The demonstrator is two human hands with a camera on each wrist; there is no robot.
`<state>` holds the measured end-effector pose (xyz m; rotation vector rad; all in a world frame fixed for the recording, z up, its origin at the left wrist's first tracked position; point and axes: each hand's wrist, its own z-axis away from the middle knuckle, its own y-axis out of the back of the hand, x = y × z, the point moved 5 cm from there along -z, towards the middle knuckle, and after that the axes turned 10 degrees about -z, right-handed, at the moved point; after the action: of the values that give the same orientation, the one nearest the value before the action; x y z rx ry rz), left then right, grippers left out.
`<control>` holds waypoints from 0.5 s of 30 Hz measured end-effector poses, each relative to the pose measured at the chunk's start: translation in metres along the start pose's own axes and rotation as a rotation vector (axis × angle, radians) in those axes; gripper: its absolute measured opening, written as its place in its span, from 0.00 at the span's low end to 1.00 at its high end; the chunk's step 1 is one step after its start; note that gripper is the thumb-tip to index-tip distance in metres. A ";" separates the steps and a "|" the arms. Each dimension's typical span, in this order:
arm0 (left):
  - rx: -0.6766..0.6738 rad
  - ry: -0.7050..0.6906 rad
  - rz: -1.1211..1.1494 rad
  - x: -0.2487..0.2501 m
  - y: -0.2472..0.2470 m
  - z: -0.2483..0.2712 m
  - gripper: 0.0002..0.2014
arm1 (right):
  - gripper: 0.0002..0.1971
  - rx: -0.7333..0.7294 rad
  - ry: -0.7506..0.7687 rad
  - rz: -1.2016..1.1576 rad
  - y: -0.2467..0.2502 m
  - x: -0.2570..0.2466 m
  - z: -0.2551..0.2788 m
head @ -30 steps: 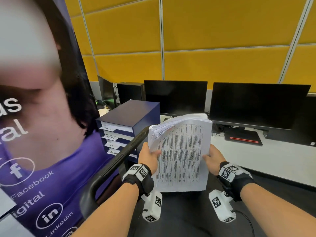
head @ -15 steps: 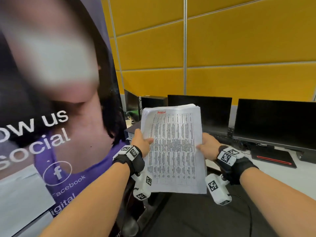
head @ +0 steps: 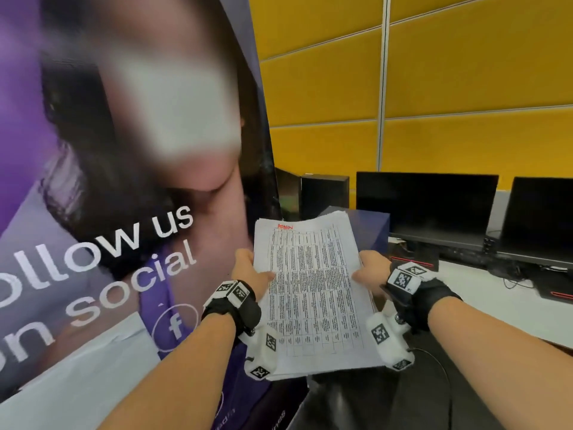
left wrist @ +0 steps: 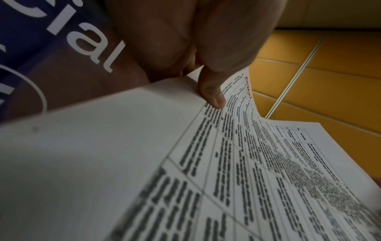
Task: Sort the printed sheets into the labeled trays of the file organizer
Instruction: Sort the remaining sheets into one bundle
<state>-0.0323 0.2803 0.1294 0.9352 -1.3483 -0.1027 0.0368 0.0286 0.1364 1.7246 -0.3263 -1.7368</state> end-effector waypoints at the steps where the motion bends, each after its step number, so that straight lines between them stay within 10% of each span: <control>1: -0.011 -0.001 -0.009 -0.009 0.005 -0.011 0.21 | 0.12 0.005 -0.026 0.021 -0.010 -0.007 -0.004; 15: -0.210 -0.089 -0.132 -0.070 0.019 -0.110 0.12 | 0.14 0.139 -0.305 0.002 -0.098 -0.022 -0.042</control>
<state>0.0342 0.3887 0.0944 0.8485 -1.3279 -0.3842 0.0486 0.1269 0.0910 1.5481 -0.5940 -2.0190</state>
